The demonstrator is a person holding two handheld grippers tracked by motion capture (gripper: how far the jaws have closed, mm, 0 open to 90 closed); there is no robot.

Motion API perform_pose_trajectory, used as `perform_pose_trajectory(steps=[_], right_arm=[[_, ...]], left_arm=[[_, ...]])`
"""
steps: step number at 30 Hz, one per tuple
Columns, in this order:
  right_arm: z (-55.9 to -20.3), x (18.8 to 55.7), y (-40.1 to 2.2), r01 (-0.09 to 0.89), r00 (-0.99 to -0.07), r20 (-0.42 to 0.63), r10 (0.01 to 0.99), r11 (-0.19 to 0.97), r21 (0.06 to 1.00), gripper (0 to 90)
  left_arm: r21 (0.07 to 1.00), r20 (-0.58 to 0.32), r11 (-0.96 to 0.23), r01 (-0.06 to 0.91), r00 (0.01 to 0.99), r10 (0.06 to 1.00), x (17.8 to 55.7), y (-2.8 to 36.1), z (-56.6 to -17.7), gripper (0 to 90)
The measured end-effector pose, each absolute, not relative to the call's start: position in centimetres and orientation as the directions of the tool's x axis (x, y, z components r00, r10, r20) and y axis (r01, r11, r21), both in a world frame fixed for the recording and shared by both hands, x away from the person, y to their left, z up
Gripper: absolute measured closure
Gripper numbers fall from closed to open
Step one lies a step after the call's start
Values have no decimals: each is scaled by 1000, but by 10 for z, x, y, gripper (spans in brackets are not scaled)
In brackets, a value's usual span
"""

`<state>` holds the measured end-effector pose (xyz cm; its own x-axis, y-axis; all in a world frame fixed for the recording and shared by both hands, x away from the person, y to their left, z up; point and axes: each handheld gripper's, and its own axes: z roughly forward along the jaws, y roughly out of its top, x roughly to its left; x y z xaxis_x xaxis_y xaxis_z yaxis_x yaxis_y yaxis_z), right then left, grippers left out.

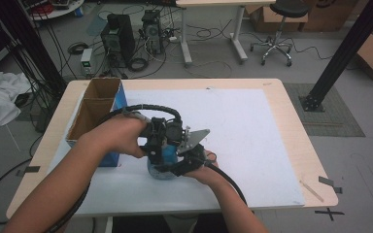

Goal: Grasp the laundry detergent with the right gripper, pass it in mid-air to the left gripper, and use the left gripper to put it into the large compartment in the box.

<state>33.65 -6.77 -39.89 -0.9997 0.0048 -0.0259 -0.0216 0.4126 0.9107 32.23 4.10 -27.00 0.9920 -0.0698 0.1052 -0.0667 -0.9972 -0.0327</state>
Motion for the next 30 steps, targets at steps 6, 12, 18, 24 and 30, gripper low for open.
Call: perform_pose_trajectory(steps=[6, 12, 18, 24, 30], right_arm=[[-398, 338, -66, -64, -998, -69, -1, 389, 919, 465], [-394, 339, -68, -75, -996, -86, 11, 386, 920, 447], [-388, 338, -73, -33, -998, -54, 44, 396, 918, 394], [-379, 341, -83, -3, -998, -32, 62, 426, 905, 290], [-368, 345, -96, 6, -997, -31, 74, 452, 892, 218]], left_arm=[[-55, 114, -996, -75, 990, -81, 321, 39, -268, 373], [-69, 119, -995, -71, 990, -79, 322, 37, -262, 377], [-66, 118, -996, -57, 991, -65, 325, 35, -255, 379], [-68, 108, -997, -39, 993, -46, 327, 35, -252, 379], [-65, 98, -998, -13, 995, -19, 333, 38, -246, 379]])
